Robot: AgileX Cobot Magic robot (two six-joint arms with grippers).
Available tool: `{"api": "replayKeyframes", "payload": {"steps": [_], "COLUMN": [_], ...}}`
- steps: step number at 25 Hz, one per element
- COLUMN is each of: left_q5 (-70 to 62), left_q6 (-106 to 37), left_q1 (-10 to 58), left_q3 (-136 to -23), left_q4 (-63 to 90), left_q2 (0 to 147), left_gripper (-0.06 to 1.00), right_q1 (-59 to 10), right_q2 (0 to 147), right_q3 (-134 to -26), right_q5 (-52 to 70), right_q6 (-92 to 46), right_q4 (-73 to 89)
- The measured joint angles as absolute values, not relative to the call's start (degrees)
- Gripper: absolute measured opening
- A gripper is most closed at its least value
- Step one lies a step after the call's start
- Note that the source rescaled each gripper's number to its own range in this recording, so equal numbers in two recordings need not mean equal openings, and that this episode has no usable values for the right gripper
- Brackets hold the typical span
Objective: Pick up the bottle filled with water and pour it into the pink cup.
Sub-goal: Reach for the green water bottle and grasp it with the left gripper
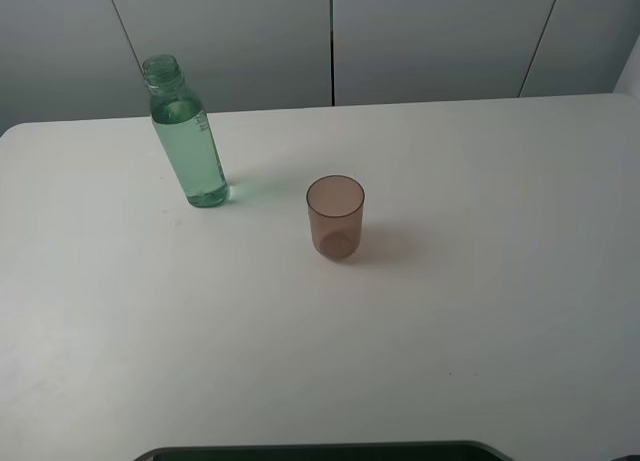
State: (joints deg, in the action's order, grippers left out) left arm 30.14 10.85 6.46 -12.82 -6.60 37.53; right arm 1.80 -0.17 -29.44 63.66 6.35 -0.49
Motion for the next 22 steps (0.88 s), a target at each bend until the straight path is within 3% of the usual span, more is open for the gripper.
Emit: {"api": "replayKeyframes", "payload": {"steps": [12, 22], "left_q5": [46.5, 62.2], "left_q6": [13.8, 11.3], "left_q1": [6.5, 6.5], "left_q3": [-7.1, -7.1], "left_q4": [-20.2, -21.0], "left_q2": [58.6, 77.5], "left_gripper": [0.98, 0.98], "right_q1": [1.8, 1.8], "right_q2": [-0.2, -0.2], "right_q3": [-29.4, -29.4], "right_q5": [63.7, 63.7], "right_q6": [6.4, 6.4], "right_q4": [-0.5, -0.5]}}
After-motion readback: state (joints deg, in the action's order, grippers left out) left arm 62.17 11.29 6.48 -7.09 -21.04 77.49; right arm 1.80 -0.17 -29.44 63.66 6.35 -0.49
